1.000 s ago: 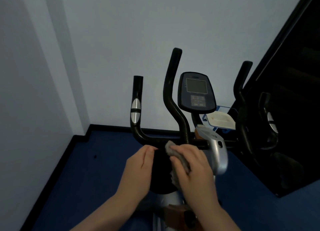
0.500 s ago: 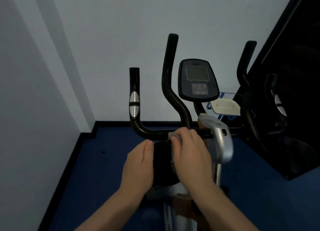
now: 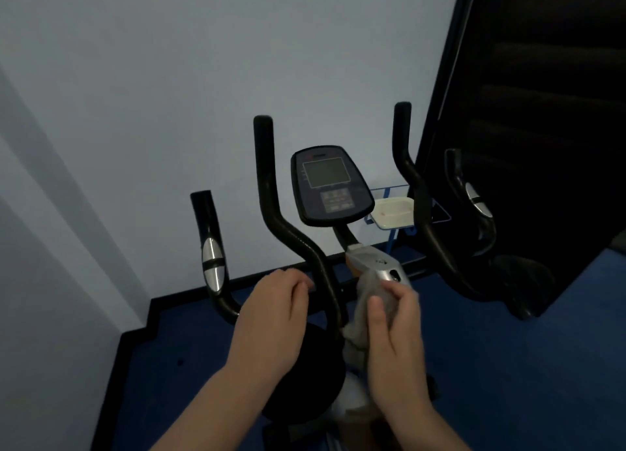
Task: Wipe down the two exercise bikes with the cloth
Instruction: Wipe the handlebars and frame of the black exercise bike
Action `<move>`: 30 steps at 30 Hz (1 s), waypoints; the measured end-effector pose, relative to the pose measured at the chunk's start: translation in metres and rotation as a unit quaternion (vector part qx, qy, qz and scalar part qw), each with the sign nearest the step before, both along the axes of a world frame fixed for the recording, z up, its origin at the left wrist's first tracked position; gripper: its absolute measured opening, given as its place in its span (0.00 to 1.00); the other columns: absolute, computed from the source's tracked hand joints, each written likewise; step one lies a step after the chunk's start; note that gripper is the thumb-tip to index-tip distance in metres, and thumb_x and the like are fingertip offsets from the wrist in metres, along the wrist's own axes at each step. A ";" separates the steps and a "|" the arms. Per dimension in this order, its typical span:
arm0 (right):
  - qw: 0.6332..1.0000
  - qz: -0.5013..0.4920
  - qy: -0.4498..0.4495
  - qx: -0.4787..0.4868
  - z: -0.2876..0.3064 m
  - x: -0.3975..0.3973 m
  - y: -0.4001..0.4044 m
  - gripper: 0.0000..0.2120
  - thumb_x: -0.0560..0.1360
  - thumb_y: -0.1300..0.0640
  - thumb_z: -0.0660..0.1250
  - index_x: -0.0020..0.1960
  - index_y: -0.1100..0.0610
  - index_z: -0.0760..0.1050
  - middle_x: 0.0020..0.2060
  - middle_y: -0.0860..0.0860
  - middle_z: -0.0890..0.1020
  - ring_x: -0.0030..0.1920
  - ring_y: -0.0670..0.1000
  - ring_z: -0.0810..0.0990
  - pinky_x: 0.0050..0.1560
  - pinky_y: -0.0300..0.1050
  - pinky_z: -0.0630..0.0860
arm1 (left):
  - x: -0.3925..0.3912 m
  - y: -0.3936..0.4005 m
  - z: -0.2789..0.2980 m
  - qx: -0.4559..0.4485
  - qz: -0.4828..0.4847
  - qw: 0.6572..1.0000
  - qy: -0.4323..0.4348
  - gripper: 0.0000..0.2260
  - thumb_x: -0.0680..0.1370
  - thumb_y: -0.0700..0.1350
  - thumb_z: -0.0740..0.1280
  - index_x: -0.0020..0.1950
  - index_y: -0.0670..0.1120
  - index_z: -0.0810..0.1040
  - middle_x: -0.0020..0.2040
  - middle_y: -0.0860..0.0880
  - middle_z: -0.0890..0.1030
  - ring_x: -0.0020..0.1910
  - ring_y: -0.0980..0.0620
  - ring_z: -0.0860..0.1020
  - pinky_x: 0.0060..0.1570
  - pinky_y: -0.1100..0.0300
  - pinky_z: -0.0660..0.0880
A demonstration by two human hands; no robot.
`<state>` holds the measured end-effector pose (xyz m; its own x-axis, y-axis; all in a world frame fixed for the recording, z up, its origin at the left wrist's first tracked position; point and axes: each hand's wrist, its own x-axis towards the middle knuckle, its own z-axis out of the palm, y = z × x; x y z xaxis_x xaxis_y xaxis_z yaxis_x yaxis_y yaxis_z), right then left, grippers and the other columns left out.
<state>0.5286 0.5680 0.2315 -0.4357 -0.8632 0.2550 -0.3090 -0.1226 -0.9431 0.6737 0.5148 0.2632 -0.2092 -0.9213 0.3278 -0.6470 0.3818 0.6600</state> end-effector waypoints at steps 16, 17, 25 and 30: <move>0.986 0.080 0.144 -0.026 -0.027 -0.008 -0.011 0.21 0.74 0.56 0.72 0.55 0.31 0.74 0.54 0.35 0.71 0.57 0.39 0.73 0.55 0.30 0.70 | 0.002 0.007 -0.009 -0.006 0.042 0.991 -0.125 0.10 0.78 0.57 0.61 0.40 0.54 0.74 0.37 0.56 0.72 0.39 0.59 0.72 0.35 0.64 0.70; 0.987 0.081 0.137 -0.032 -0.027 -0.011 -0.012 0.20 0.74 0.57 0.73 0.55 0.32 0.75 0.54 0.35 0.71 0.57 0.39 0.74 0.55 0.29 0.70 | 0.003 0.006 -0.007 0.012 0.039 0.994 -0.106 0.10 0.77 0.56 0.63 0.38 0.55 0.74 0.36 0.56 0.73 0.38 0.59 0.72 0.35 0.64 0.70; 0.996 0.064 0.063 0.003 -0.029 -0.003 -0.008 0.13 0.75 0.52 0.71 0.53 0.34 0.76 0.53 0.35 0.72 0.55 0.35 0.73 0.53 0.23 0.68 | 0.003 0.008 -0.006 0.047 0.049 0.996 -0.064 0.08 0.75 0.52 0.69 0.36 0.55 0.75 0.35 0.55 0.76 0.36 0.59 0.75 0.37 0.59 0.75; 0.992 0.067 0.096 -0.041 -0.017 -0.004 -0.035 0.16 0.76 0.57 0.70 0.53 0.36 0.74 0.52 0.38 0.72 0.55 0.40 0.74 0.55 0.34 0.72 | 0.001 0.007 -0.006 0.010 0.064 0.996 -0.059 0.04 0.72 0.51 0.71 0.41 0.55 0.76 0.37 0.57 0.75 0.39 0.60 0.74 0.35 0.67 0.71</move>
